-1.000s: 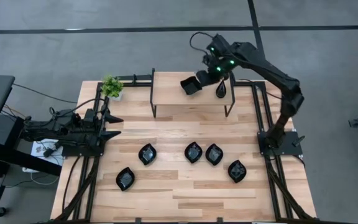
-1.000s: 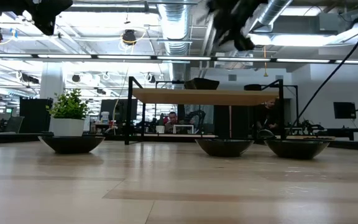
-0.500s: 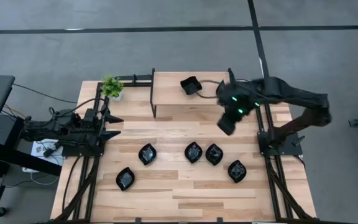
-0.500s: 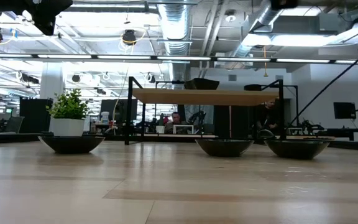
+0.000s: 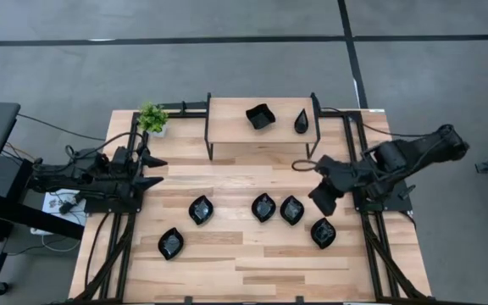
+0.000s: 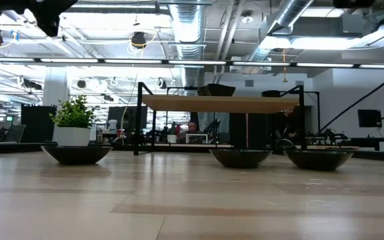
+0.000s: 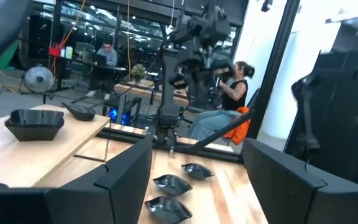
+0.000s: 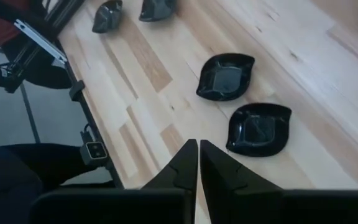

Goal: Pick & Place Mini shaped plates
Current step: Put the black plate on the shelf

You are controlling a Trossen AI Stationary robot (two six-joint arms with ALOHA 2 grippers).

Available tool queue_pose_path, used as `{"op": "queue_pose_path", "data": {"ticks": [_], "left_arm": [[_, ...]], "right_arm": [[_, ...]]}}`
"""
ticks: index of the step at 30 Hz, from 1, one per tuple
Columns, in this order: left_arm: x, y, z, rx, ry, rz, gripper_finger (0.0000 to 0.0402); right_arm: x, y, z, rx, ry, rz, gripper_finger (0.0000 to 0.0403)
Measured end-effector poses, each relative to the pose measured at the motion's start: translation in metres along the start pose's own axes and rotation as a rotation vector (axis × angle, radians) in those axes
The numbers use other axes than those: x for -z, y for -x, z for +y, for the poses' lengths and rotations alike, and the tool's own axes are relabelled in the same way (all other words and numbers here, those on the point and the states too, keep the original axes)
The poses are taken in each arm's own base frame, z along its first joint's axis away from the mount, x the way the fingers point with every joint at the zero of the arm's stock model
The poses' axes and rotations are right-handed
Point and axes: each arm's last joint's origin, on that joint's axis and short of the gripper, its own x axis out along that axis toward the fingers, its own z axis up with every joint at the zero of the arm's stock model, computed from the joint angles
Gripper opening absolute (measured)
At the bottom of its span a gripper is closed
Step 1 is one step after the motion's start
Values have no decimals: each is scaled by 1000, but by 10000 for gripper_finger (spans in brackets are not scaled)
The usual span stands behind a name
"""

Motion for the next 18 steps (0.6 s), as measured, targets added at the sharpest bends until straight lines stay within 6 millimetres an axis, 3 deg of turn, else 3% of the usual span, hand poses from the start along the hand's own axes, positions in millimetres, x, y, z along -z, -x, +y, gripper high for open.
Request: {"op": "queue_pose_path", "data": {"ticks": [9, 18], "left_arm": [[-3, -9, -2, -4, 5, 24, 255], [-19, -55, -9, -34, -29, 204, 255]], "right_arm": [[33, -14, -24, 27, 80, -136, 10], [47, -4, -70, -98, 91, -323, 10]]}}
